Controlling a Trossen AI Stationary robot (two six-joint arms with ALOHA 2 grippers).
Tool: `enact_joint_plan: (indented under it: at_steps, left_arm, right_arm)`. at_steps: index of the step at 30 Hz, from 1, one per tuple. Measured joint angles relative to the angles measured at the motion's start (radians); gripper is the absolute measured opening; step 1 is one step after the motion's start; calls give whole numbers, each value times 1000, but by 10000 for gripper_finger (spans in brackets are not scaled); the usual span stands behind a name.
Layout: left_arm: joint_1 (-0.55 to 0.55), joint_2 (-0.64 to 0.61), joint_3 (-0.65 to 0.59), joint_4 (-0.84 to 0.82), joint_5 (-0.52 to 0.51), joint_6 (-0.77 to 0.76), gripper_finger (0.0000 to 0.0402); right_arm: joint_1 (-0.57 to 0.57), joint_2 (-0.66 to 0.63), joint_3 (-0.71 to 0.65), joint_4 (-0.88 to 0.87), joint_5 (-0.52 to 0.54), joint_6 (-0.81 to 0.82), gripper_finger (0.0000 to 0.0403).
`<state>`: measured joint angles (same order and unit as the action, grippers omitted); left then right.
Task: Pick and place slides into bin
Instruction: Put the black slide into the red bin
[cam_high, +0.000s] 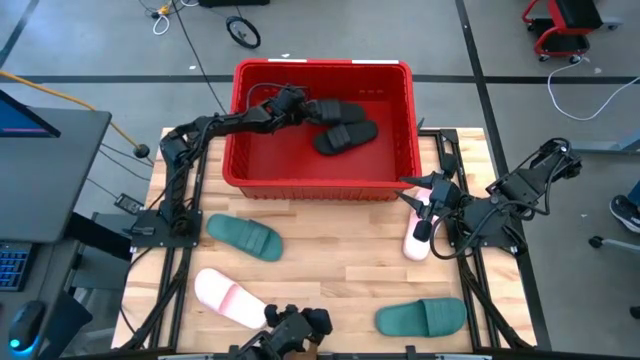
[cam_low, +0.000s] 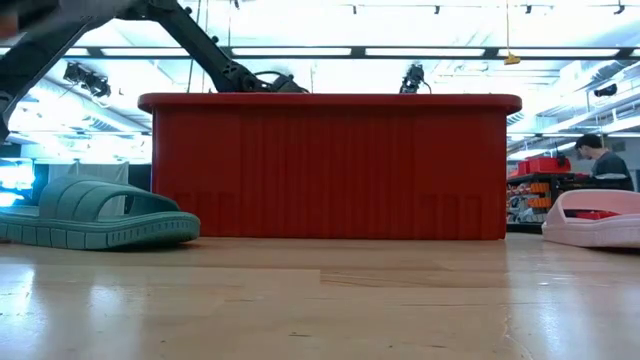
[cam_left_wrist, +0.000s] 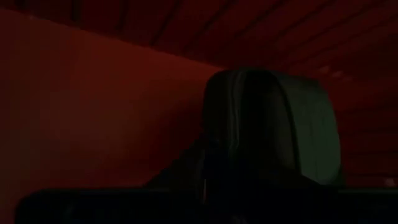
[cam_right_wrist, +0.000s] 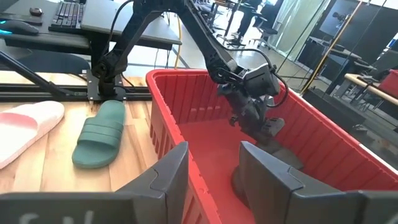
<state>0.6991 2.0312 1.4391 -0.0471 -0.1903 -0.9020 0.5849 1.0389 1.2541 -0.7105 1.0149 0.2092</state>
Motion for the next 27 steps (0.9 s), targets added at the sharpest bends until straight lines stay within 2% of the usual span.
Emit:
enact_joint_plan:
  at_steps: [4,11,18,22,27]
  left_arm:
    - [0,53,0,63,81,-50,108]
    - [-10,137,0,210,129,-115,103]
    - [5,151,0,220,139,-105,100]
    - [30,150,0,217,218,-107,107]
    - [38,149,0,215,238,-98,124]
  right_arm:
    - [0,0,0,-1,0,0,148]
    - [0,0,0,-9,-5,5,148]
    - [0,0,0,-9,-14,5,148]
    - [0,0,0,-9,-15,13,148]
    - [0,0,0,-9,-45,47,148]
